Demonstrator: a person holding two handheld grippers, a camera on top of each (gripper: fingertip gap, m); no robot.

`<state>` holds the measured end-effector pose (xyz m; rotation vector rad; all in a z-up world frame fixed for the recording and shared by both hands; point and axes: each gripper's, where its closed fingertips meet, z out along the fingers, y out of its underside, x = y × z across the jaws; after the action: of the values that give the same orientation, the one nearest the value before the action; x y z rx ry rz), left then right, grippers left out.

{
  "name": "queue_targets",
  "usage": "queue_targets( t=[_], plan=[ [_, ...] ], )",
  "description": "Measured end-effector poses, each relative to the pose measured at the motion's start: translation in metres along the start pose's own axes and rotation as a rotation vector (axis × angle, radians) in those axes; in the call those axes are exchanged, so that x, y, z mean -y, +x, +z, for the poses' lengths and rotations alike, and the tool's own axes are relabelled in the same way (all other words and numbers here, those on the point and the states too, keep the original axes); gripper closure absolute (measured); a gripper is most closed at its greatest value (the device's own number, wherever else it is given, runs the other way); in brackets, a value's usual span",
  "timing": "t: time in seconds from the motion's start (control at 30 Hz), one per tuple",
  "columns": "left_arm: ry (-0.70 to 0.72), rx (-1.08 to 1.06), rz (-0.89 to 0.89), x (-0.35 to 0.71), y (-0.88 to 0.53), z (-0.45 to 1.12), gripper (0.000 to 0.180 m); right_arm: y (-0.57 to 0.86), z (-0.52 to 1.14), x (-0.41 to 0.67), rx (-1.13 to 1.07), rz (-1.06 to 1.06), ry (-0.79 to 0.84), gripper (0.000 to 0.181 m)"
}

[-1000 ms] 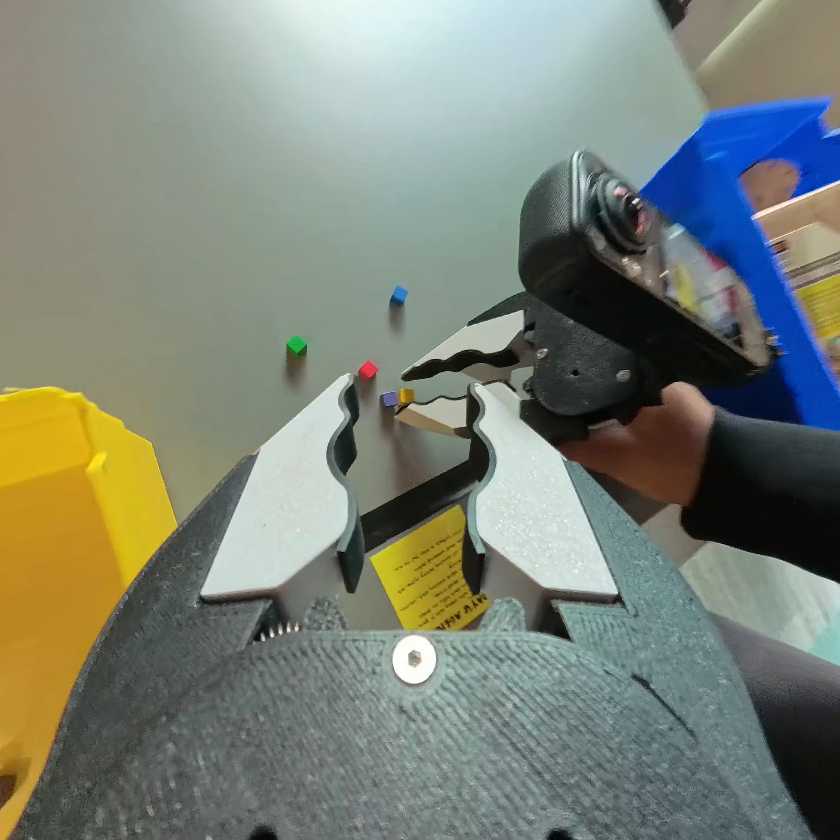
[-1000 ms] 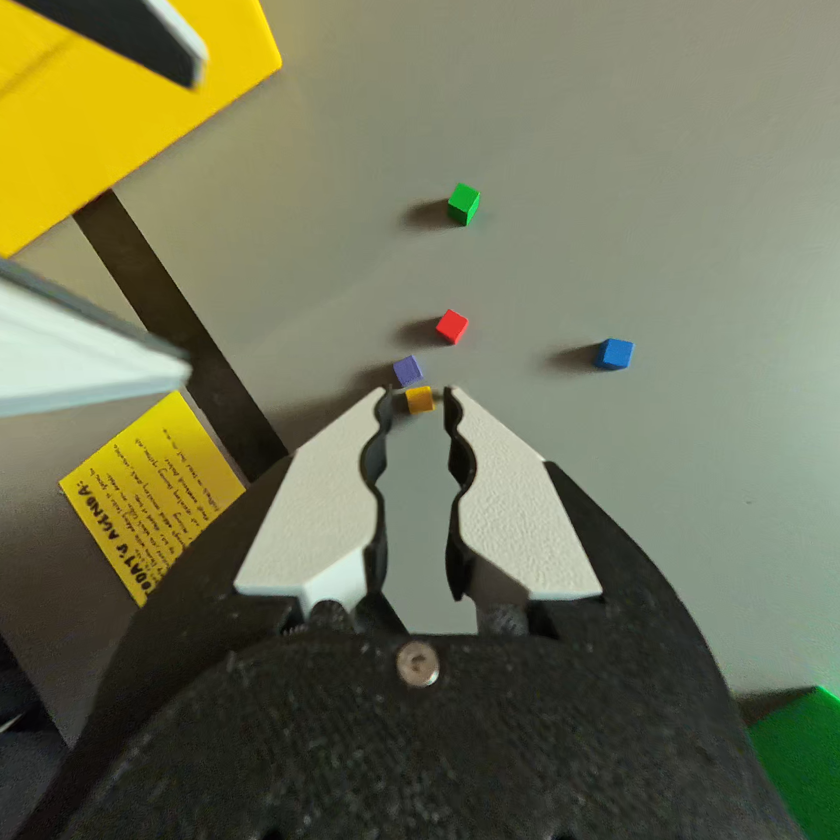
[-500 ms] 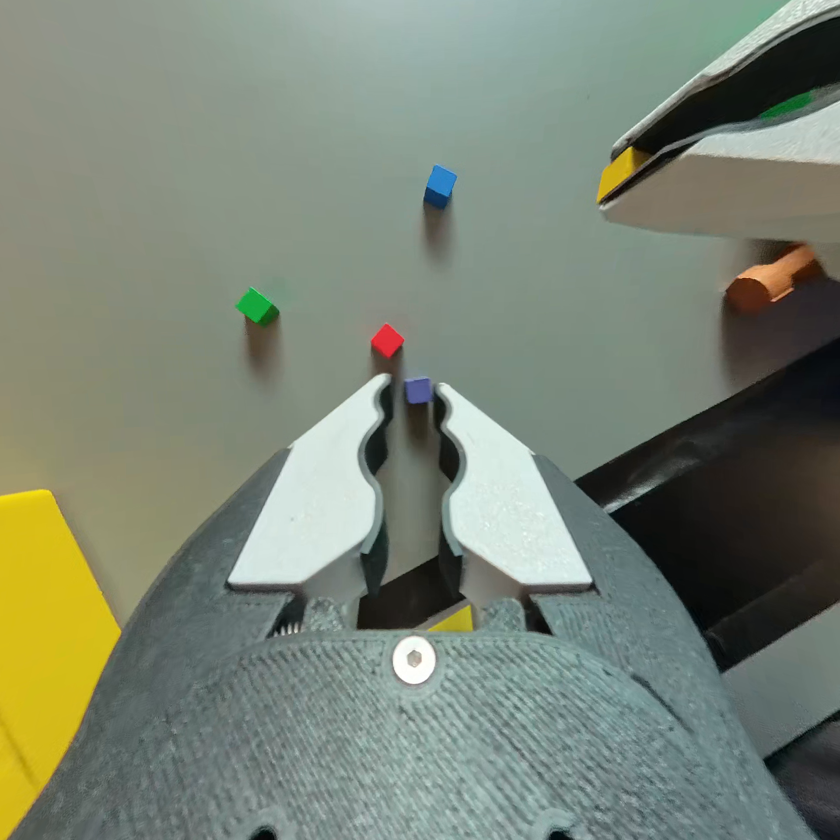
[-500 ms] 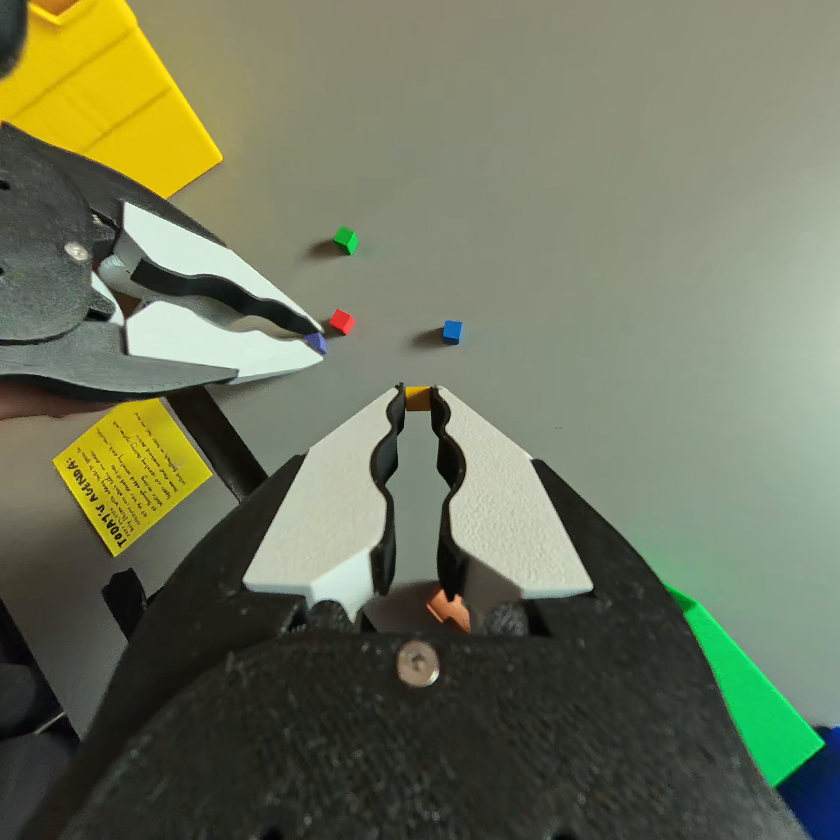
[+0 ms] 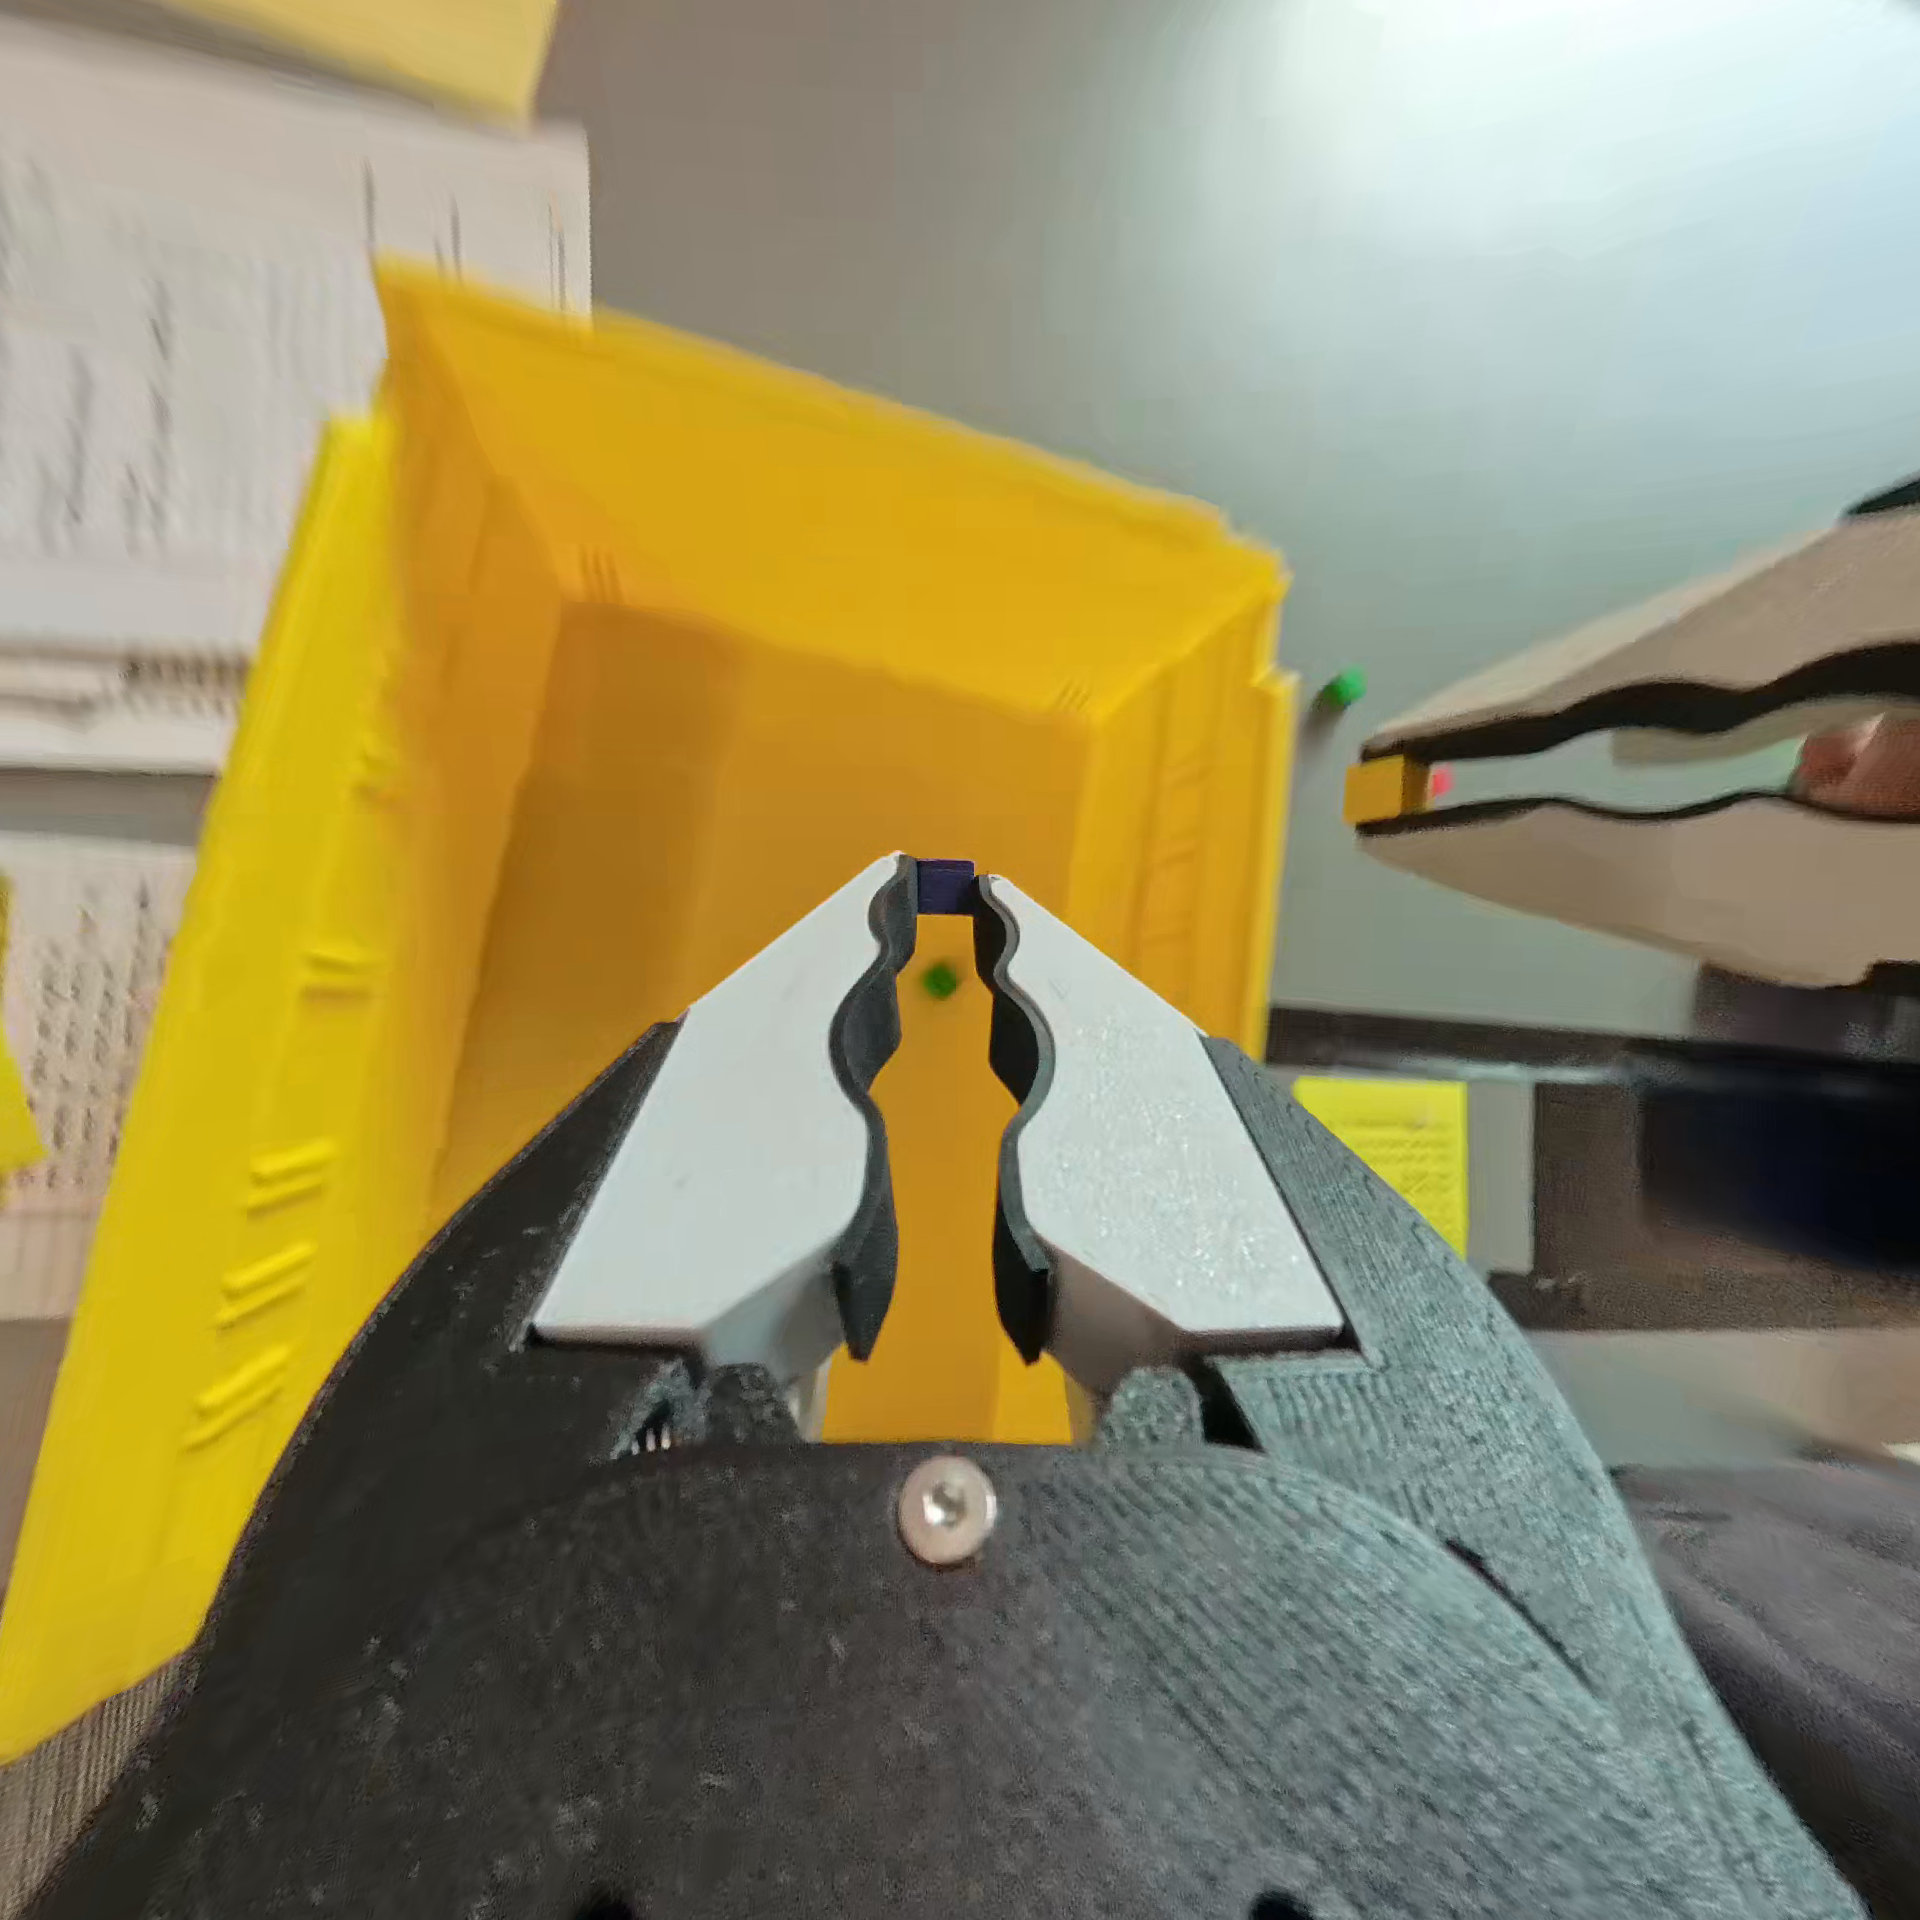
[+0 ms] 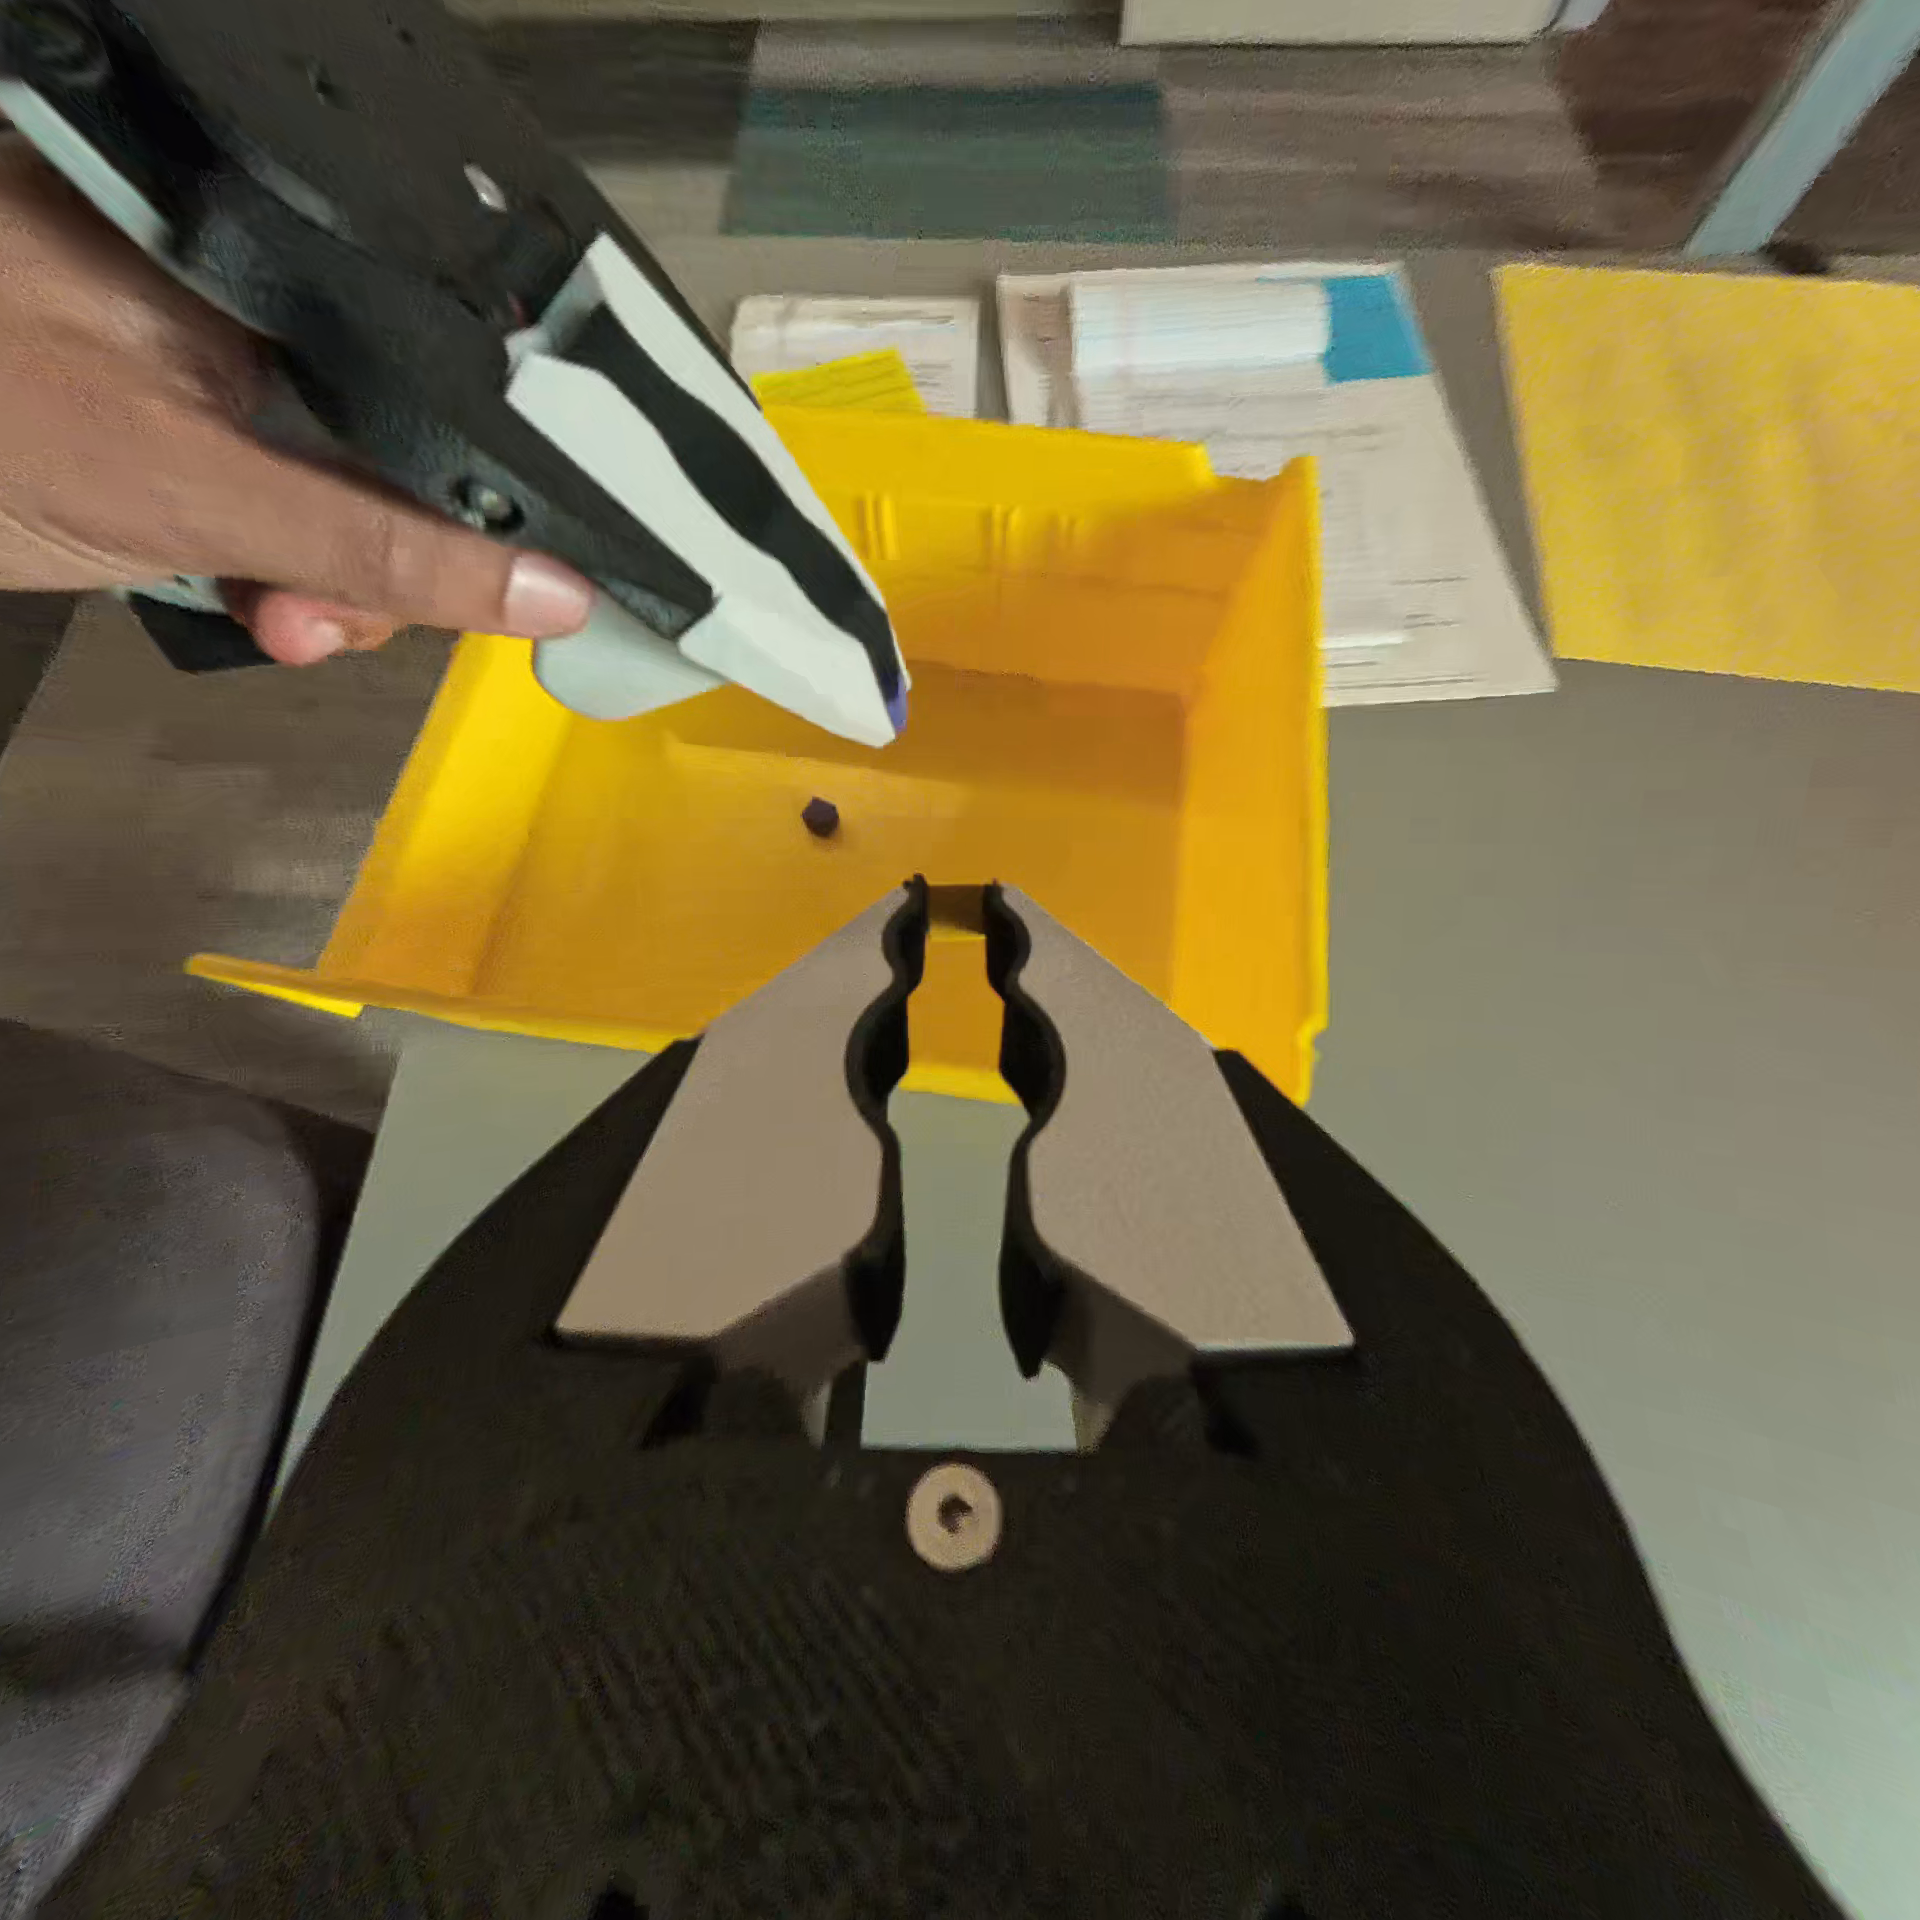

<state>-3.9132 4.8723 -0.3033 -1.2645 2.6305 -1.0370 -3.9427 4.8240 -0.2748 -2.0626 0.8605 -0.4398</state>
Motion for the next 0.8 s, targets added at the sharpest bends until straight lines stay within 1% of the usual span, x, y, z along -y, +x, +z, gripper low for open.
queue_targets(
  t=[0.03, 0.1, 0.13, 0.17, 0.2, 0.23, 0.3, 0.37, 0.43, 0.5, 0.6, 0.7, 0.8],
  plan=[
    [-0.037, -0.001, -0.009, -0.016, -0.013, 0.007, 0.172, -0.004, 0.018, -0.003, 0.028, -0.021, -0.044, 0.173],
    [-0.062, 0.043, 0.057, -0.032, -0.031, 0.014, 0.172, -0.007, 0.041, -0.012, 0.042, -0.062, -0.121, 0.169],
    [-0.066, 0.086, 0.082, -0.035, -0.040, 0.015, 0.170, -0.007, 0.047, -0.013, 0.045, -0.054, -0.136, 0.153],
    [-0.067, 0.111, 0.081, -0.034, -0.045, 0.015, 0.151, -0.007, 0.049, -0.011, 0.040, -0.029, -0.133, 0.139],
    [-0.062, 0.109, 0.068, -0.030, -0.044, 0.012, 0.127, -0.004, 0.047, -0.008, 0.026, 0.007, -0.117, 0.131],
    [-0.039, 0.104, 0.057, -0.021, -0.041, 0.007, 0.119, 0.002, 0.041, -0.006, -0.001, 0.051, -0.091, 0.129],
    [0.076, 0.075, 0.064, 0.008, -0.023, -0.010, 0.119, 0.022, 0.015, -0.006, -0.079, 0.173, -0.016, 0.131],
    [0.179, -0.036, 0.105, 0.035, 0.015, -0.024, 0.119, 0.047, -0.022, -0.021, -0.179, 0.315, 0.054, 0.136],
    [0.206, -0.184, 0.143, 0.049, 0.064, -0.026, 0.129, 0.073, -0.062, -0.062, -0.307, 0.429, 0.052, 0.141],
    [0.169, -0.303, 0.192, 0.047, 0.113, -0.012, 0.129, 0.091, -0.093, -0.119, -0.411, 0.509, -0.026, 0.142],
    [0.093, -0.390, 0.299, 0.030, 0.179, 0.025, 0.132, 0.101, -0.119, -0.195, -0.488, 0.588, -0.170, 0.141],
    [-0.039, -0.355, 0.323, 0.008, 0.210, 0.076, 0.134, 0.103, -0.121, -0.228, -0.474, 0.591, -0.258, 0.141],
    [-0.111, -0.218, 0.376, -0.012, 0.204, 0.131, 0.134, 0.105, -0.108, -0.232, -0.437, 0.552, -0.295, 0.145]
  ],
)
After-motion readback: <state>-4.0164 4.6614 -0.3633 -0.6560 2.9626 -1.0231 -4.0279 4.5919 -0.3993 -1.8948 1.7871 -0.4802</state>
